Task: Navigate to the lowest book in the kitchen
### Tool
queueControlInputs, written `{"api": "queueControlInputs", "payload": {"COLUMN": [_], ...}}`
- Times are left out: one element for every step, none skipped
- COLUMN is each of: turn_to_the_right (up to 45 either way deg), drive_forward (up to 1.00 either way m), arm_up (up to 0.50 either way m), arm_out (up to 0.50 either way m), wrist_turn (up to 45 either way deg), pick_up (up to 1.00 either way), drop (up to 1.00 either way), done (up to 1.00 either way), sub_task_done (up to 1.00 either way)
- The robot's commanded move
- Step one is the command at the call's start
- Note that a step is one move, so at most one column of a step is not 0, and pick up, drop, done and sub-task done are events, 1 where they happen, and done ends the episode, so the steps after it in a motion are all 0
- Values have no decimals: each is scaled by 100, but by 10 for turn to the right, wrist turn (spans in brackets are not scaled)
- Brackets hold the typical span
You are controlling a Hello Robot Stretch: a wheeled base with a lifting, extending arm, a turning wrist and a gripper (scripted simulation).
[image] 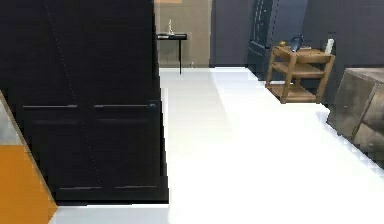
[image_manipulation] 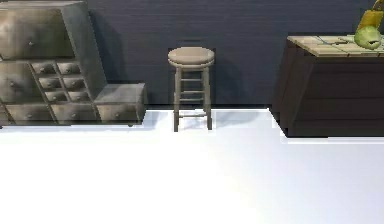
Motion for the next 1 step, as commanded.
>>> {"api": "queueControlInputs", "payload": {"turn_to_the_right": [450], "drive_forward": [0], "arm_up": [0], "arm_out": [0], "wrist_turn": [0], "pick_up": [0], "drop": [0], "done": [0], "sub_task_done": [0]}}
